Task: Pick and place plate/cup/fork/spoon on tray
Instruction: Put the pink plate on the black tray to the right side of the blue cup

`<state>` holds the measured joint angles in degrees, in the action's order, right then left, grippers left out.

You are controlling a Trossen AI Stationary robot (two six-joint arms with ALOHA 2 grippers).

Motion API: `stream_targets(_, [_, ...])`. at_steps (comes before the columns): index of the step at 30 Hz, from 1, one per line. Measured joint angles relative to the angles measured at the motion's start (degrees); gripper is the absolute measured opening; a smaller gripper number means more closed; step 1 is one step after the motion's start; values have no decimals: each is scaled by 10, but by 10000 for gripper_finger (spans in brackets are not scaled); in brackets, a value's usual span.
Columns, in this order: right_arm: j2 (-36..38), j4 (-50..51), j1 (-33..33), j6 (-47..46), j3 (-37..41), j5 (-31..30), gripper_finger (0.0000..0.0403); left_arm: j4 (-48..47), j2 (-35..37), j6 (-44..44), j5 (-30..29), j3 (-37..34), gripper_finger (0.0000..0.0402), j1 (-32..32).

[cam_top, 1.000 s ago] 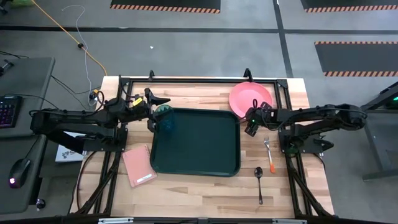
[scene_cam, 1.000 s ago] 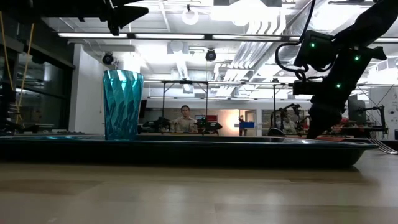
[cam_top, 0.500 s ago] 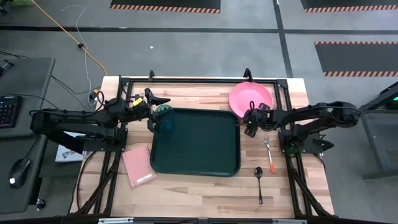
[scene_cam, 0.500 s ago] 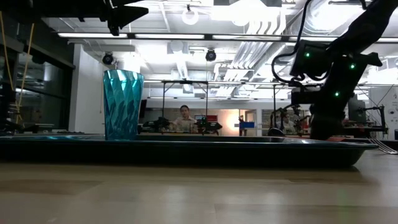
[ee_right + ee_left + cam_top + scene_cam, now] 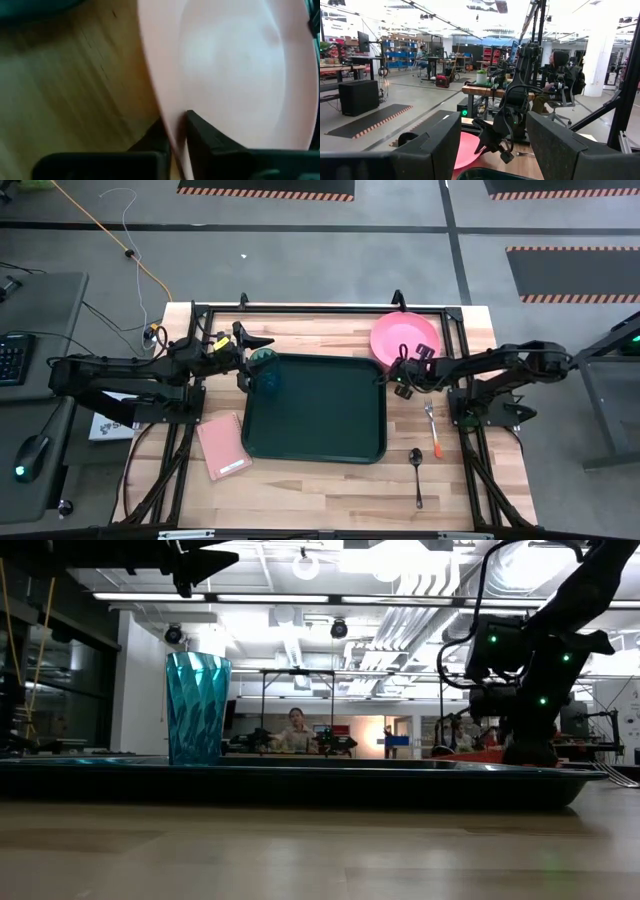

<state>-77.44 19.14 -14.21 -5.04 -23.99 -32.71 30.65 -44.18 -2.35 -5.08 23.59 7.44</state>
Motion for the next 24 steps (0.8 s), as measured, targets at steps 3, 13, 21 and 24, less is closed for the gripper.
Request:
stream_targets(3, [11, 30, 8, -31, -12, -1, 20, 0, 0, 0, 0, 0, 213, 0])
stream_targets(13, [59, 237, 49, -121, -154, -9, 1, 0, 0, 0, 0, 0, 213, 0])
stream_targets(21, [59, 291, 138, -119, -273, -22, 1, -8, 0, 0, 0, 0, 213, 0])
stream_targets(24, [57, 287, 198, -117, -296, -62, 1, -8, 0, 0, 0, 0, 213, 0])
